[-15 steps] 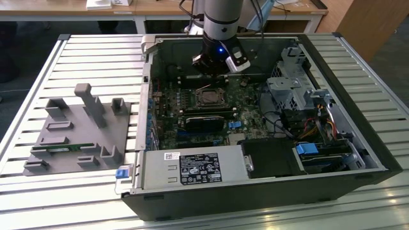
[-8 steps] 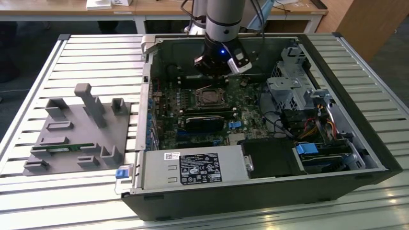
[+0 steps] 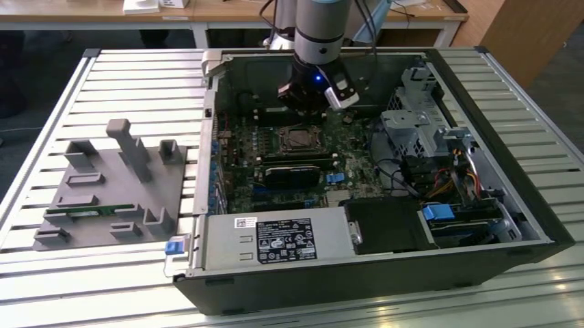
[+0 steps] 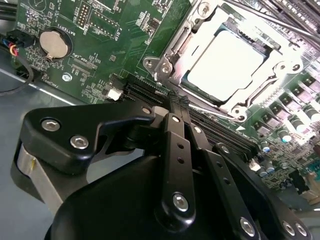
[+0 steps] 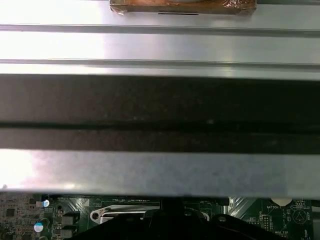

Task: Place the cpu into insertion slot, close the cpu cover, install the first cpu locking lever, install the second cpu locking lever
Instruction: 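Install the first cpu locking lever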

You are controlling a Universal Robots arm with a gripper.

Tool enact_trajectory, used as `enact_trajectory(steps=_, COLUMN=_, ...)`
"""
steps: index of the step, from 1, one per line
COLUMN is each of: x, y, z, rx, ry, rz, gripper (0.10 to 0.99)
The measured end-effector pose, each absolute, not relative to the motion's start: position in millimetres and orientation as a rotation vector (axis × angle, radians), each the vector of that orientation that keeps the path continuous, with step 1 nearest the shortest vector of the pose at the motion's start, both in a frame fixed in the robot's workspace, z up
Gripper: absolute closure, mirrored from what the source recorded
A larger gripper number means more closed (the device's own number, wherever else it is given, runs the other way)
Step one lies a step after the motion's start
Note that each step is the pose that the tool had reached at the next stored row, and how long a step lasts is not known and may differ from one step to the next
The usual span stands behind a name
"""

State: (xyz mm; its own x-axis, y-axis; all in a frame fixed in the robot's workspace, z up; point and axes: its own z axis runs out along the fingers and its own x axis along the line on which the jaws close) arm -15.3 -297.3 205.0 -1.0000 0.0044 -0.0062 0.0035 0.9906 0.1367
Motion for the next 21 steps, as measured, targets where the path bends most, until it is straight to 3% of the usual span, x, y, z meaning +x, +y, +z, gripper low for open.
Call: enact_trajectory(steps=21, x=-14.9, y=-297.2, z=200.7, rx=0.006, ry=3.128, rz=0.215, gripper=0.980)
